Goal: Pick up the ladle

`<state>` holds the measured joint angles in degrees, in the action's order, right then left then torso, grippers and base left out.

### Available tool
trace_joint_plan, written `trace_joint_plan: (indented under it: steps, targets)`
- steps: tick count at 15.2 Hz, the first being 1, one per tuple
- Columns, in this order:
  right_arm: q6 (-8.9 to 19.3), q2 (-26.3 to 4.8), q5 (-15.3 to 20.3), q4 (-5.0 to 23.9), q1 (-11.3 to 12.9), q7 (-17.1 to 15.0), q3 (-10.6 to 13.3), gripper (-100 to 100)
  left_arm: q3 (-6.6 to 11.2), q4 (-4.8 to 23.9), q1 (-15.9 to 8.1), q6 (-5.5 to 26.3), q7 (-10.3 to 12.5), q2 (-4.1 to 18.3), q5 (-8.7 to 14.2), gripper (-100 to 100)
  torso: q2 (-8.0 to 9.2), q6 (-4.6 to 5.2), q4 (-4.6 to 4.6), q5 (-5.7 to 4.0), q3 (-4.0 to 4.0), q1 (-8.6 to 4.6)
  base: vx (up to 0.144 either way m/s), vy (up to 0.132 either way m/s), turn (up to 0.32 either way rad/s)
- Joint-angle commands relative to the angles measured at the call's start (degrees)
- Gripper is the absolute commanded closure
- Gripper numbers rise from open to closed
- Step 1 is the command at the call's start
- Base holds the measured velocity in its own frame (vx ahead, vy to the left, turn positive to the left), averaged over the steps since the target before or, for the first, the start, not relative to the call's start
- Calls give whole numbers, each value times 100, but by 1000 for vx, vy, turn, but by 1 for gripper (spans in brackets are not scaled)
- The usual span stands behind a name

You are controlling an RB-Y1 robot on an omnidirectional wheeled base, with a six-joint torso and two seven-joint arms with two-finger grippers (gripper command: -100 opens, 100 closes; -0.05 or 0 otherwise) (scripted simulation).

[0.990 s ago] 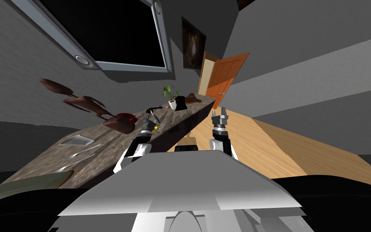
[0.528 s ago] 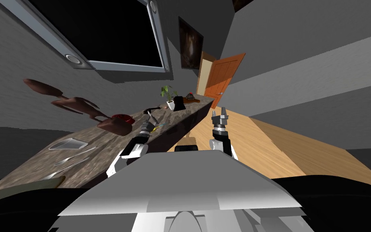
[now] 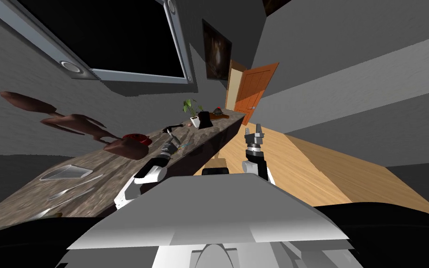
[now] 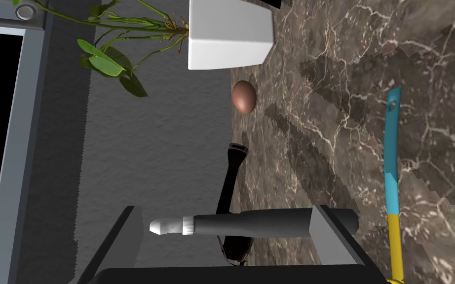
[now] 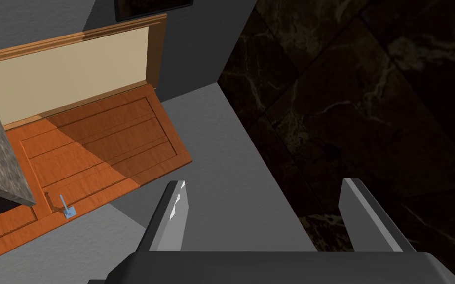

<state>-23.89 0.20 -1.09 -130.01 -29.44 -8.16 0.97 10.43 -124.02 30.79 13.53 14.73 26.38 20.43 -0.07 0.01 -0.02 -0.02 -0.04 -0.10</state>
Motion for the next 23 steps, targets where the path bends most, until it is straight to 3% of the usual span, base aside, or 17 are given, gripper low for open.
trace_joint_plan:
  steps: [1,2,4,5,8,9,14,15,17,18,23]
  targets:
    - [0,0,0,0,0,0,0,0,39,7,40,195,53,69,64,-100,0,0,0,0,0,0,13,-19,-16]
    - [0,0,0,0,0,0,0,0,134,64,70,383,173,233,222,-100,1,-1,0,0,1,2,17,-26,-52]
    - [0,0,0,0,0,0,0,0,134,64,70,552,173,233,222,-100,1,0,0,0,0,-1,12,-27,-44]
    - [0,0,0,0,0,0,0,0,228,123,99,699,295,396,382,-100,2,-1,1,0,1,0,16,-27,-62]
    - [0,0,0,0,0,0,0,0,228,123,99,913,295,396,382,-100,1,-1,0,0,0,2,15,-20,-30]
    - [0,0,0,0,0,0,0,0,323,182,128,1105,421,557,544,-100,2,-1,1,1,1,3,14,-24,-49]
    - [0,0,0,0,0,0,0,0,417,243,155,1642,548,715,707,-100,-2,0,0,-1,-1,-1,20,-25,-51]
    - [0,0,0,0,0,0,0,0,511,305,181,1825,678,871,870,-100,-1,-1,0,0,-1,2,25,-16,-62]
    - [0,0,0,0,0,0,0,0,511,305,181,2007,678,871,870,-100,-3,0,-1,0,-2,3,26,-20,-53]
    - [0,0,0,0,0,0,0,0,604,367,205,2141,808,1024,1033,-100,-2,-1,-1,1,-1,3,25,-26,-67]
    - [0,0,0,0,0,0,0,0,696,430,227,2725,939,1174,1196,-100,-4,0,-1,0,-2,0,25,-24,-44]
